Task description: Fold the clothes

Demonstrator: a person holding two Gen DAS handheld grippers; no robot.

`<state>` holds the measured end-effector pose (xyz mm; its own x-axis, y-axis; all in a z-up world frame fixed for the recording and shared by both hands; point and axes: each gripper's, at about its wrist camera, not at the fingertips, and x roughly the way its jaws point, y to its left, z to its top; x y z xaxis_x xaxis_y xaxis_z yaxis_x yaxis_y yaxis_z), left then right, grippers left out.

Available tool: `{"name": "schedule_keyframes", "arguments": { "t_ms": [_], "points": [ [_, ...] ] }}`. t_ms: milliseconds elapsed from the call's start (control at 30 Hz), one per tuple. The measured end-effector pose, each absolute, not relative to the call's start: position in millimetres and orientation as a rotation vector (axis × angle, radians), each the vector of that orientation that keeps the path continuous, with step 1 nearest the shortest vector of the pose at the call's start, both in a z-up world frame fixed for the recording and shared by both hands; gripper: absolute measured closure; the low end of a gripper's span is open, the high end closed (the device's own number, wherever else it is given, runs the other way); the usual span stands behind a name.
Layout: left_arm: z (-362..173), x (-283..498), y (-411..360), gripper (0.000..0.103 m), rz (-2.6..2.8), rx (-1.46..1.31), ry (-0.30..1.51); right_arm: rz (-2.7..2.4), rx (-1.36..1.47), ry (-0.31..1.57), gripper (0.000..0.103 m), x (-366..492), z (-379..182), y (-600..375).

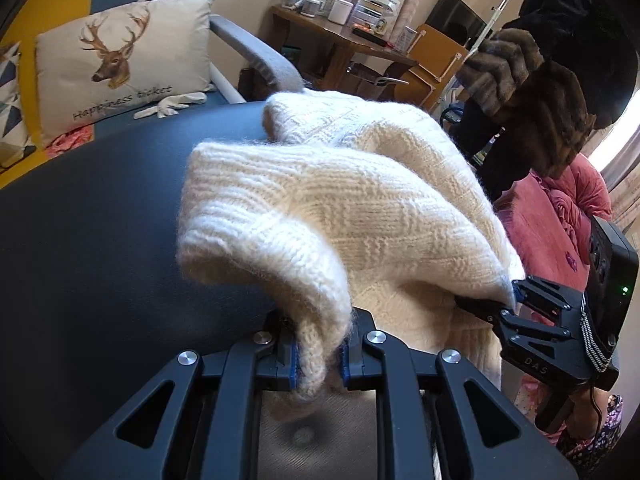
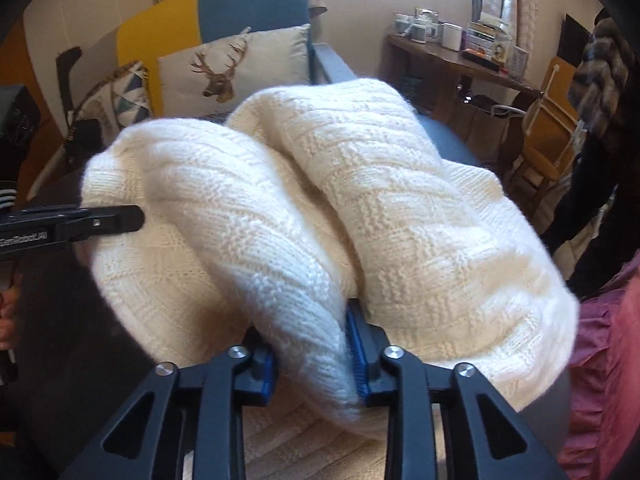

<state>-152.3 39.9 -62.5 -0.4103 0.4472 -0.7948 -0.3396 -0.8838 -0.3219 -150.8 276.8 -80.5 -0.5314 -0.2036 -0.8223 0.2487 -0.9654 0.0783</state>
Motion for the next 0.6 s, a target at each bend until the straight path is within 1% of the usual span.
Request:
{"name": "schedule_keyframes", "arguments": {
  "t_ms": [167, 300, 400, 600],
  "points": [
    [-55.6, -133.1, -3.2, 0.089, 2.317, -1.349, -0.156, -2.494, 1.32, 0.056, 0.083, -122.4, -80.7, 233.0],
    [-45.9, -117.3, -27.8, 0.089, 2.322, -1.339, -0.135, -2.455, 1.299, -0.038, 0.085, -103.9, -74.5, 216.4],
    [-40.0, -108.7, -37.7, 0.089, 2.317, -1.333, -0.085, -2.421, 1.286, -0.065, 0.085, -87.6, -65.5, 203.7],
    [-31.2, -100.1, -77.3, 0.089, 2.317, -1.335, -0.029, -2.313, 1.236, -0.059, 0.085, -46.0, -48.3, 163.2]
  ]
}}
